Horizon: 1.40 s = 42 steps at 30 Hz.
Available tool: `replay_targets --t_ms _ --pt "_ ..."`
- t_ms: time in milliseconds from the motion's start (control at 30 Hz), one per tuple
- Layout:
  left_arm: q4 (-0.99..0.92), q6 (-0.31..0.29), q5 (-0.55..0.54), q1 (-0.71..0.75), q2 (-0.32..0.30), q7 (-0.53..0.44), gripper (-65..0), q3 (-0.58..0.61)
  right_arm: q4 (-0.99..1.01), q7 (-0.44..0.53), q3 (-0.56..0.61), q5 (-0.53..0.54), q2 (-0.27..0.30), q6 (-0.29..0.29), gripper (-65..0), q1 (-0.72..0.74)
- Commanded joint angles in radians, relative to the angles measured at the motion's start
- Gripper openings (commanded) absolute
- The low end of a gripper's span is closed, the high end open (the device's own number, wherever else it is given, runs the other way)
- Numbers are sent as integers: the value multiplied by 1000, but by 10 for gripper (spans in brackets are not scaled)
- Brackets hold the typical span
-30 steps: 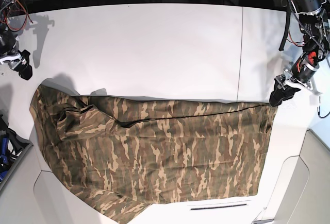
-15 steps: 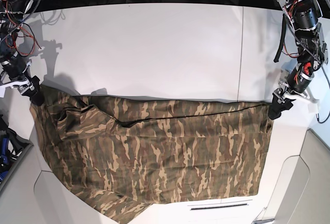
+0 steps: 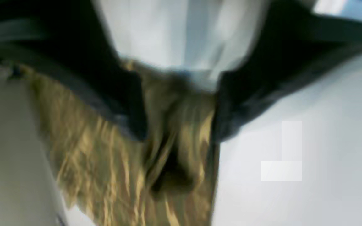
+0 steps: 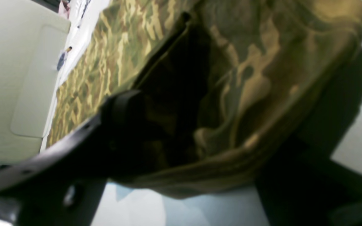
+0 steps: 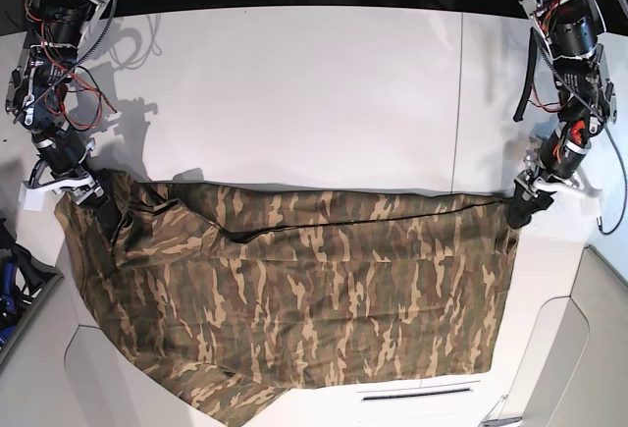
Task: Fold the T-shirt properly
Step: 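Release the folded edge and regrasp the shirt corners with both grippers, then pull the held corners back with both grippers to straighten the shirt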
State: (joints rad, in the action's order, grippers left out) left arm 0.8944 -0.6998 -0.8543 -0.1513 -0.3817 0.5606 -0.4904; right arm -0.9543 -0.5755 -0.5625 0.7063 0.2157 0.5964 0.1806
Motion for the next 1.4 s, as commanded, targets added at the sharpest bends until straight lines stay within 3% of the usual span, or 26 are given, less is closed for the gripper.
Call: replay_targets --t_ms 0,33,100,200,400,600,833,1100,1367 --pt "6 2 -16 -13 -10 11 -468 0 3 -23 2 -31 3 -15 -270 3" --pt "6 2 -17 -16 -12 11 -547 0 3 -23 2 -33 3 -8 -301 5" --pt "8 2 -17 -26 -14 12 -650 0 3 -23 2 -39 3 3 -432 9" --pt "12 2 -30 -40 -20 13 -650 0 1 -23 2 -37 3 3 -650 12" --pt "49 2 -85 -47 -52 86 -650 0 -6 -35 2 -34 3 3 -650 10" --pt "100 2 -155 -23 -73 182 -650 0 -64 -127 2 -32 4 3 -650 -4" --pt "266 2 -212 114 -87 204 -650 -8 -276 -167 2 22 7 3 -650 -143" --pt "437 2 -224 272 -87 233 -650 -45 -441 -213 2 123 81 3 -650 -326" --pt "522 2 -389 437 -85 343 -650 -133 -527 -235 0 177 136 6 -650 -479"
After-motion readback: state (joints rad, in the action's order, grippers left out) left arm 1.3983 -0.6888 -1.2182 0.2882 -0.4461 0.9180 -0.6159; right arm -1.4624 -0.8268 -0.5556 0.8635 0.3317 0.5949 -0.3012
